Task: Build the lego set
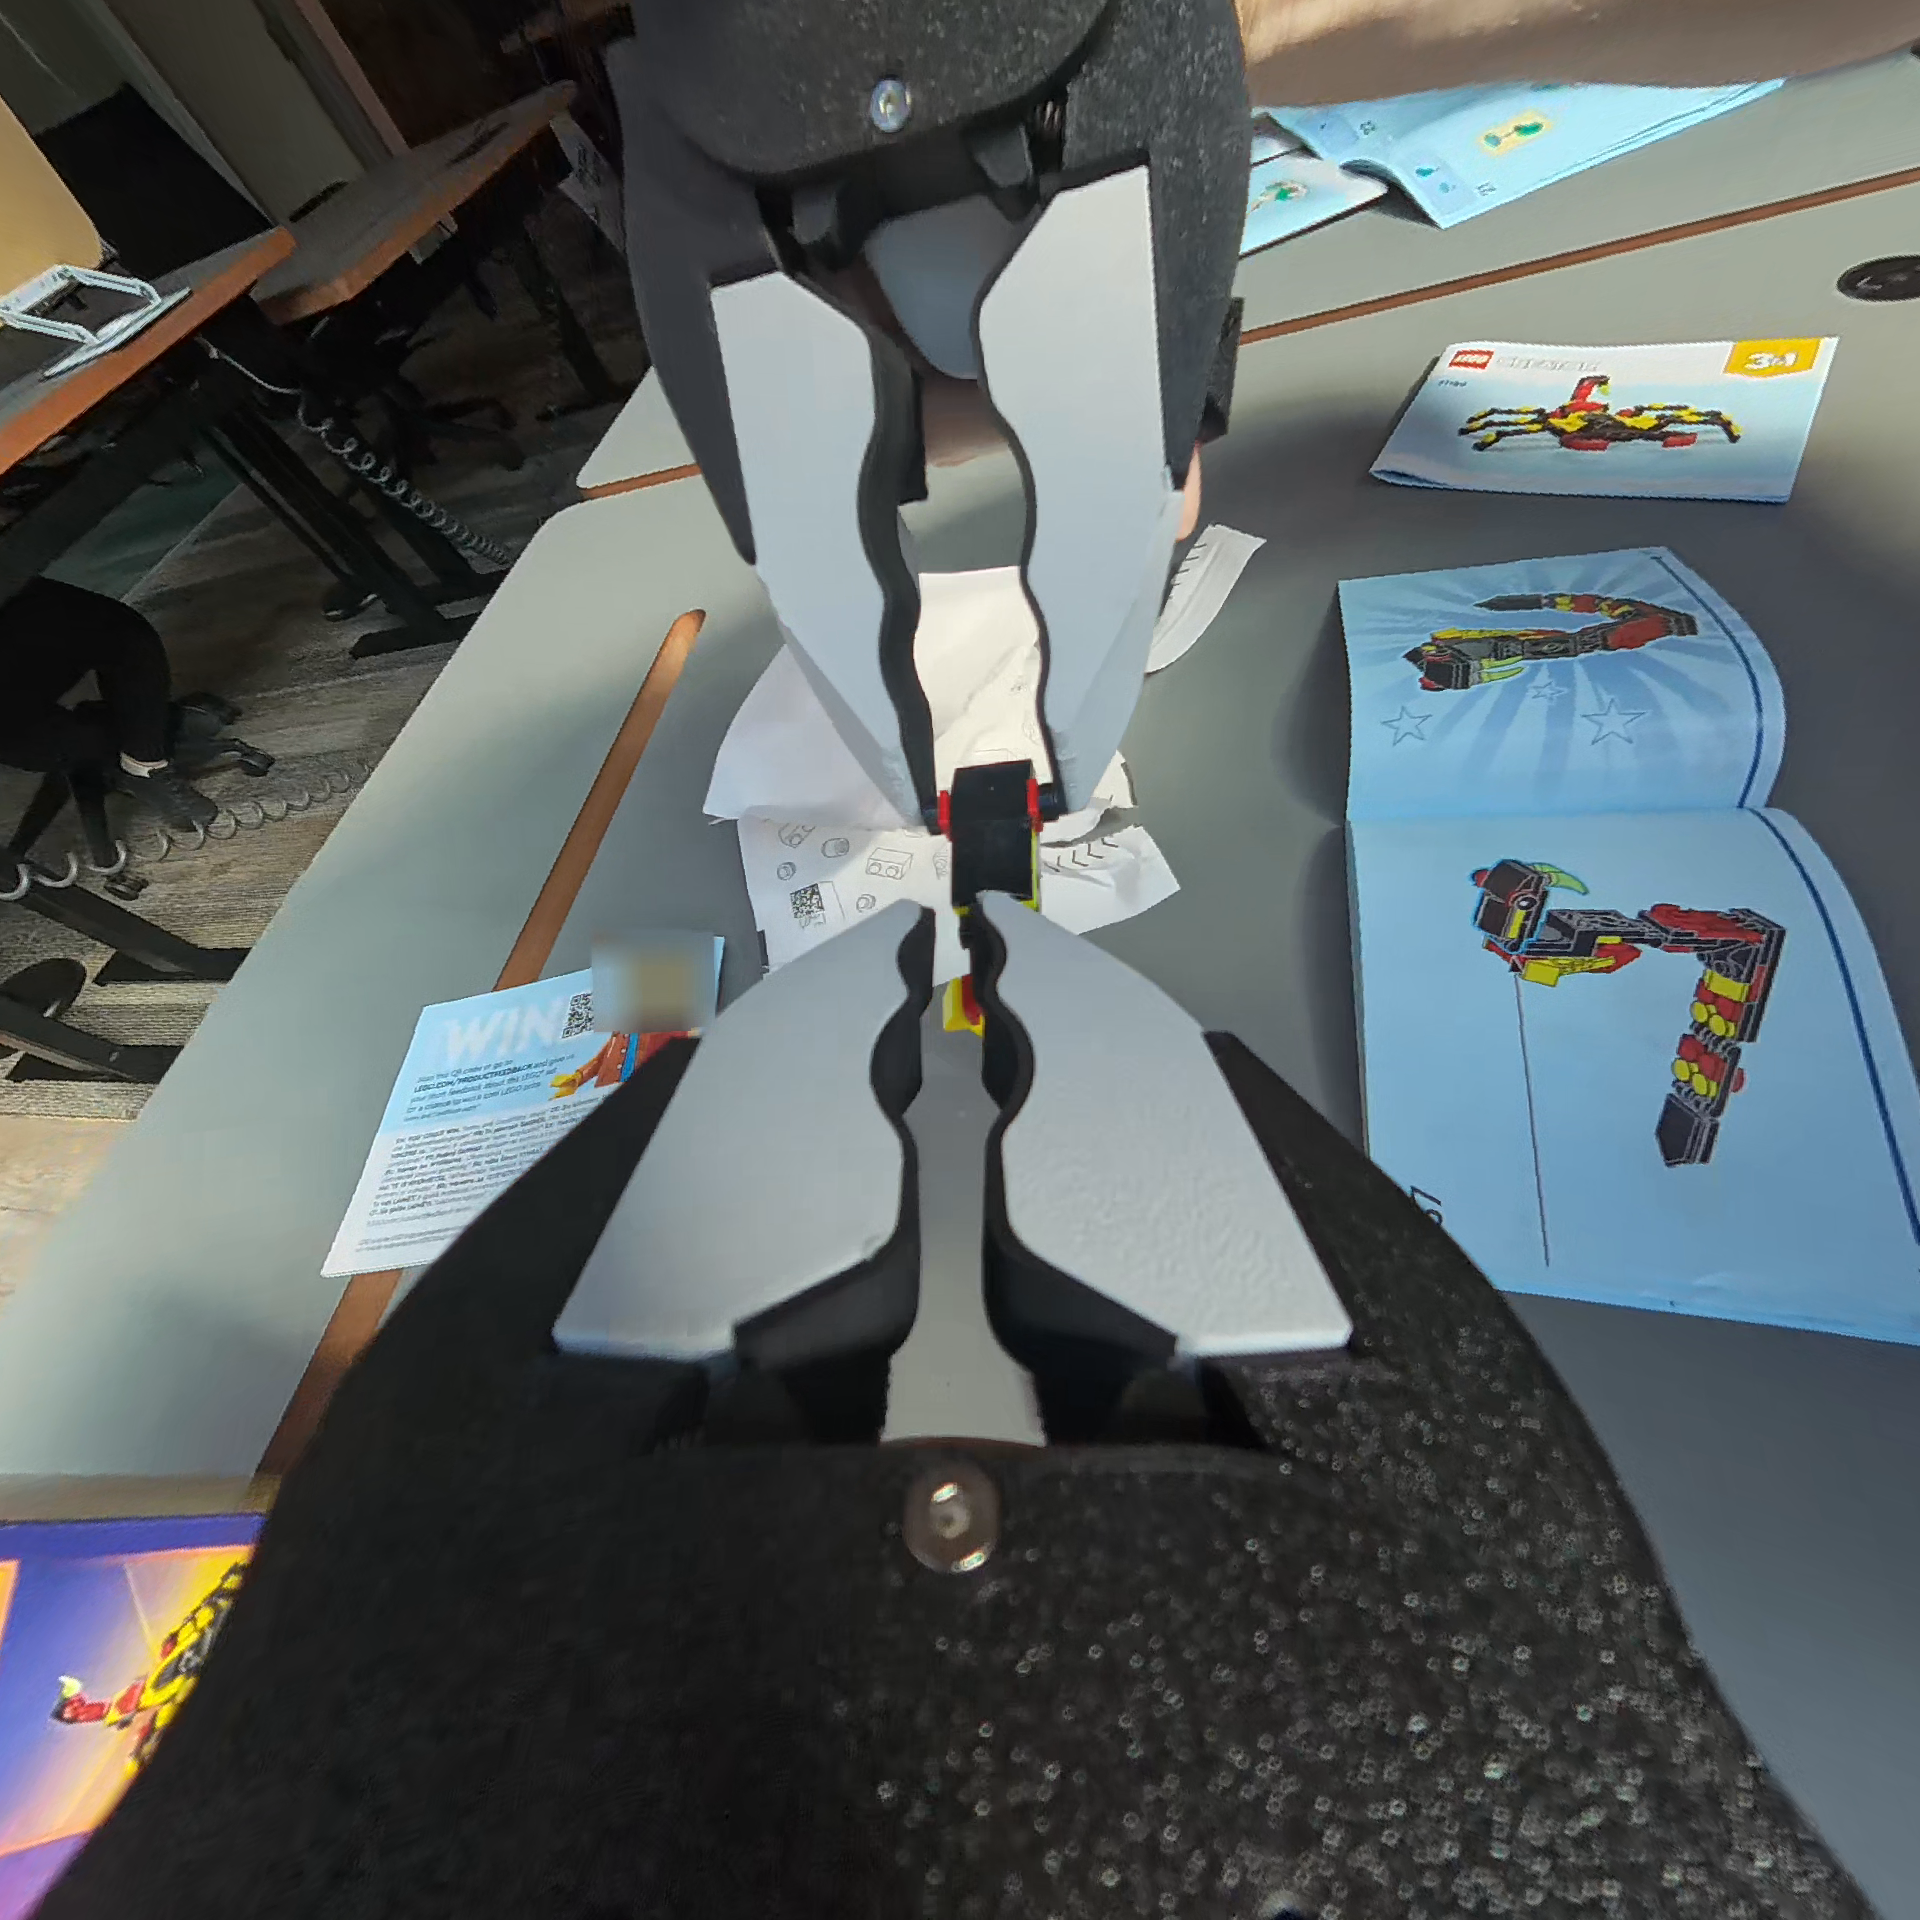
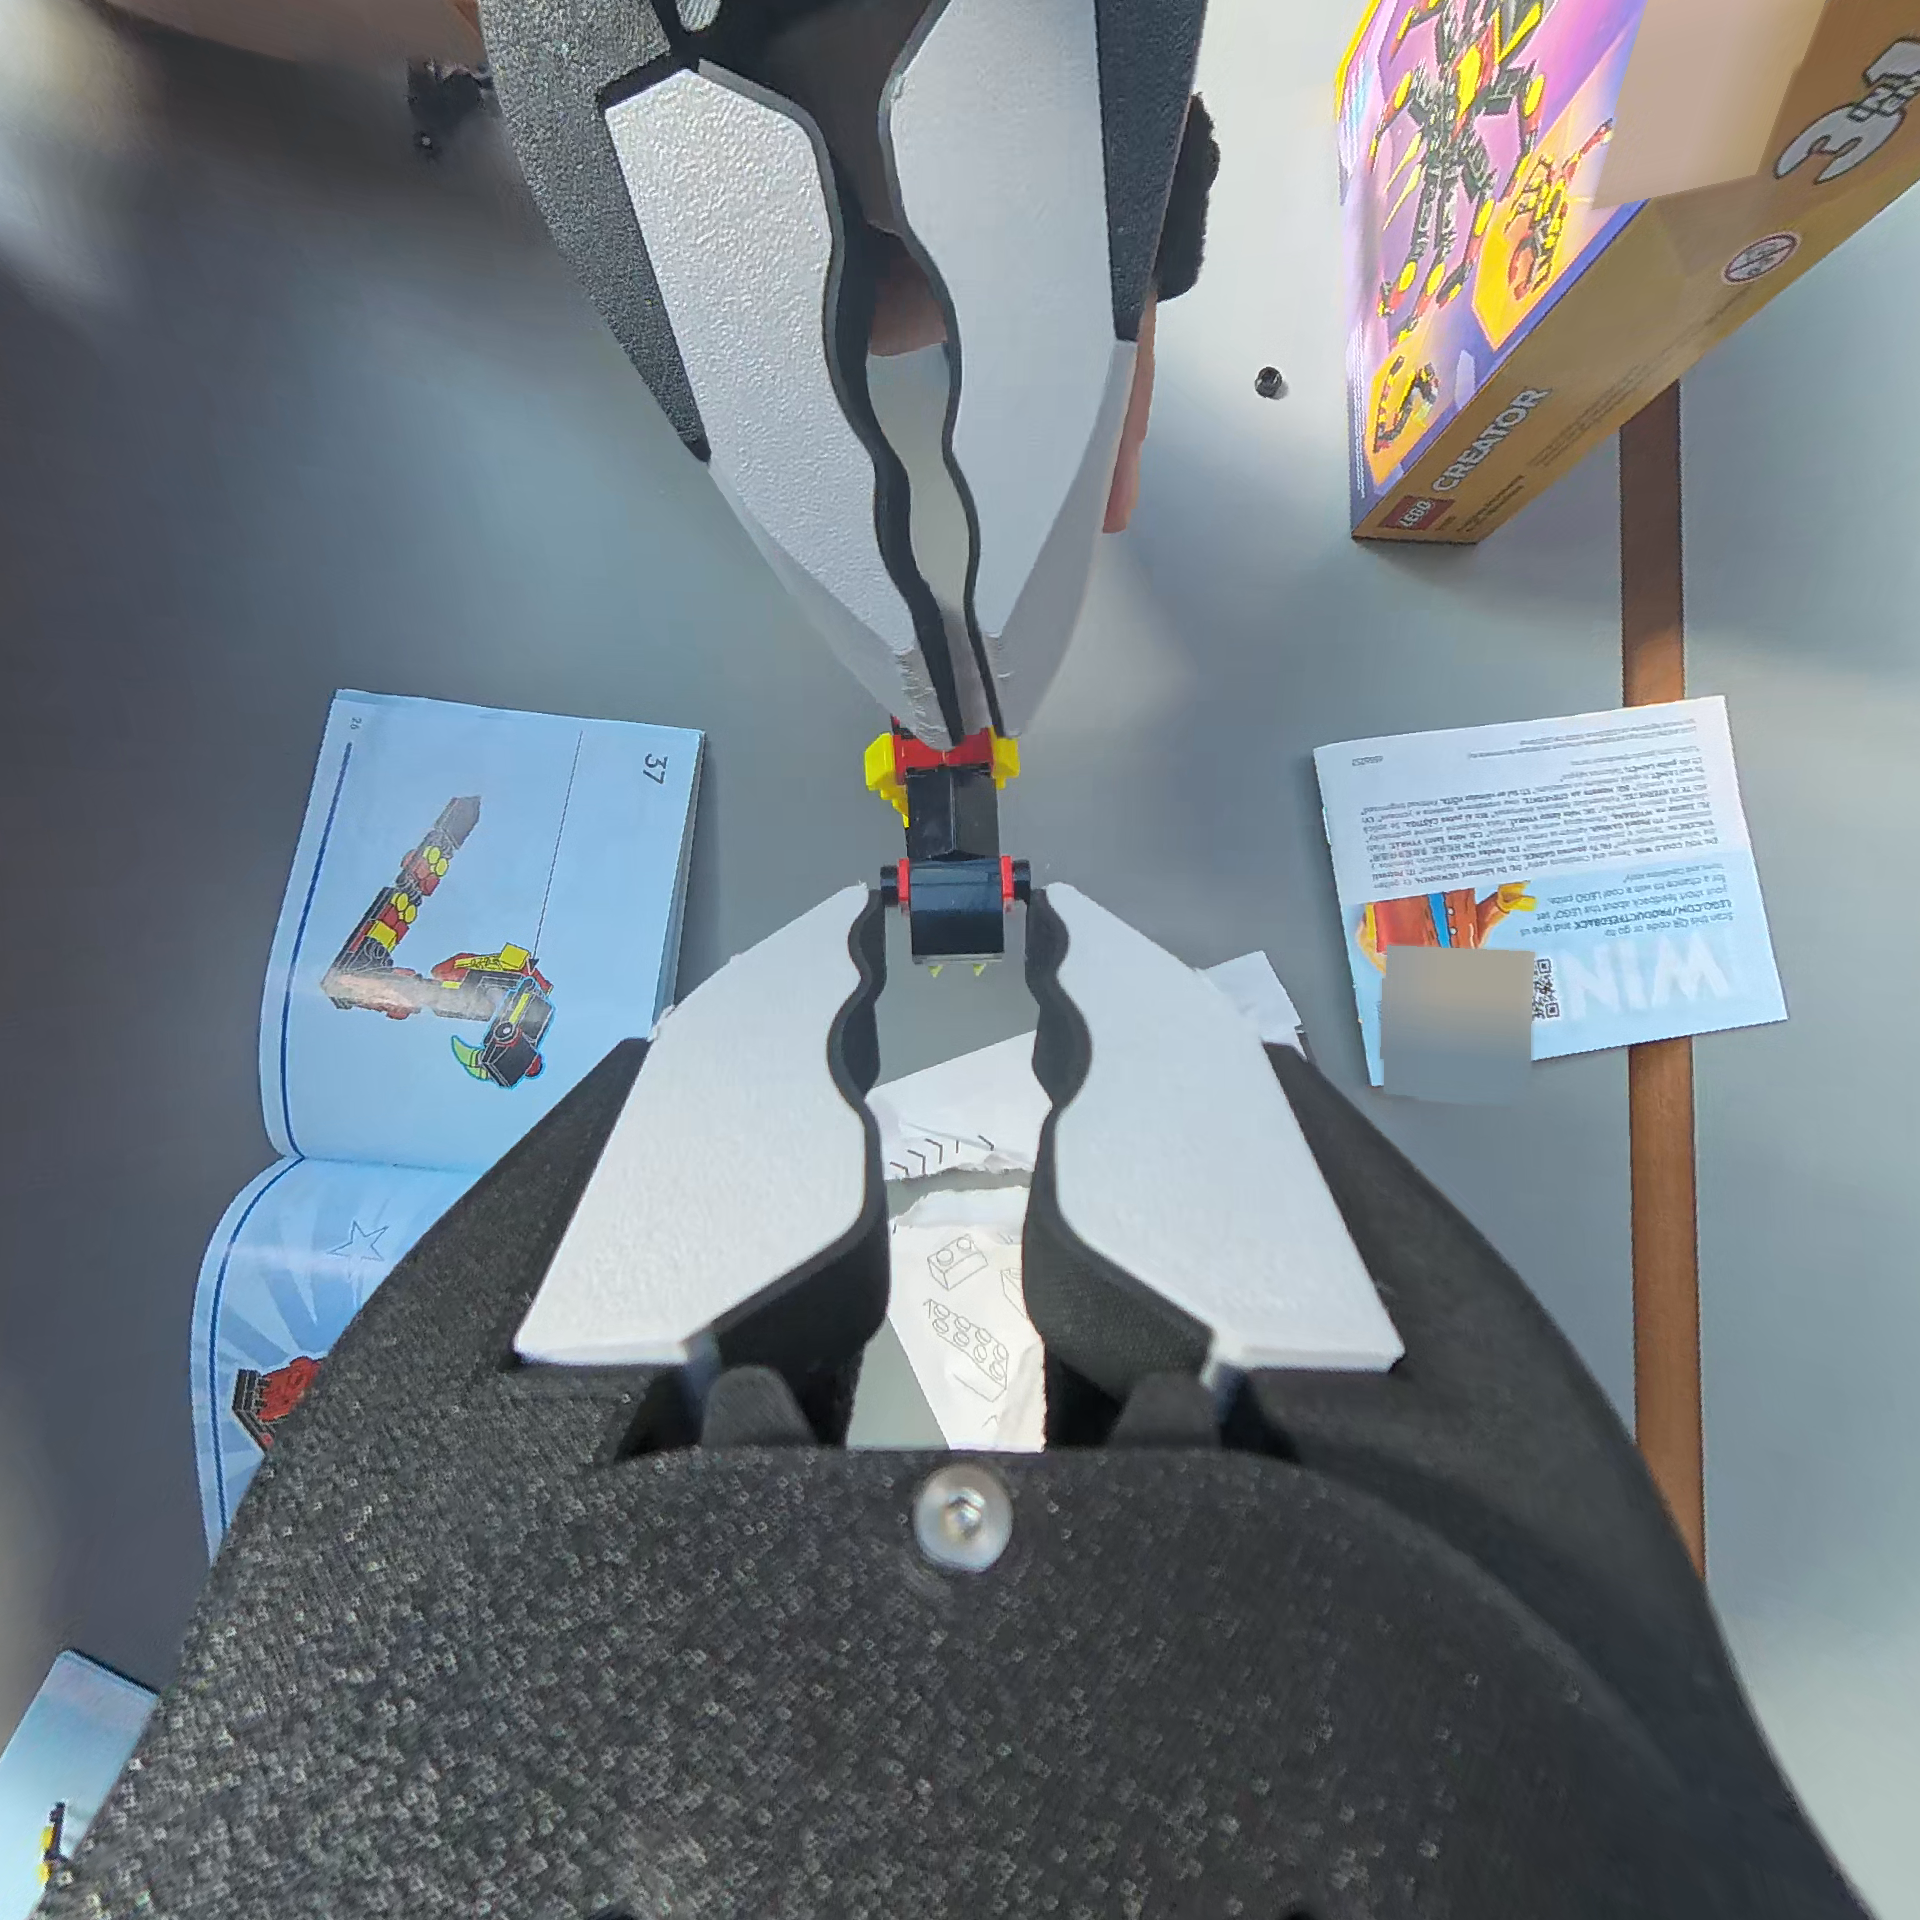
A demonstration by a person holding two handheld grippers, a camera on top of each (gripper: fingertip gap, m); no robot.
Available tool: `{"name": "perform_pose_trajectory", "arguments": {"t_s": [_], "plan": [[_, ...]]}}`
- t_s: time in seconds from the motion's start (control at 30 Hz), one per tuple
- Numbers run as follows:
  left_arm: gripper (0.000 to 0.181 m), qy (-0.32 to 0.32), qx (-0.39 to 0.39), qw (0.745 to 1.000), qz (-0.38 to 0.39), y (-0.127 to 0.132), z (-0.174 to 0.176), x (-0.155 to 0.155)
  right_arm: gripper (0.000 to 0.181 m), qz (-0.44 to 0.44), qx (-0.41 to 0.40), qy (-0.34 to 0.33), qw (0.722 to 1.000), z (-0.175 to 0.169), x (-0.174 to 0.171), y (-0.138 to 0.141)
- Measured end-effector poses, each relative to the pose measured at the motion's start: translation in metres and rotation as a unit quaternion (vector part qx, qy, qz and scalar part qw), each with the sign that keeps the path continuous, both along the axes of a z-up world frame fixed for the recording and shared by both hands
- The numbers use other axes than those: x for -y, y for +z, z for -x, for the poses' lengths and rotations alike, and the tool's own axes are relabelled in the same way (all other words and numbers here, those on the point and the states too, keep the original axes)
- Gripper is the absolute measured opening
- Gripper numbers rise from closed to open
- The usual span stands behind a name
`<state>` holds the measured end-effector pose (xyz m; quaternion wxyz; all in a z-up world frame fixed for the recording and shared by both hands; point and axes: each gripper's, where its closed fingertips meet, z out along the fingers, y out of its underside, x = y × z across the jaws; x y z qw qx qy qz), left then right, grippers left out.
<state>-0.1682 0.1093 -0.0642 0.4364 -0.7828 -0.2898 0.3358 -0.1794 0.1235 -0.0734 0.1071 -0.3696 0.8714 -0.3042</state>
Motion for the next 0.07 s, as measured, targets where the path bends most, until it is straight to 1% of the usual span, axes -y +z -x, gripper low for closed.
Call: {"name": "perform_pose_trajectory", "arguments": {"t_s": [0.07], "plan": [[0.004, -0.013, 0.018, 1.0, -0.016, -0.0014, -0.0006, -0.0003, 0.026, -0.002, 0.001, 0.001, 1.0, -0.0009, -0.0004, -0.0005]]}}
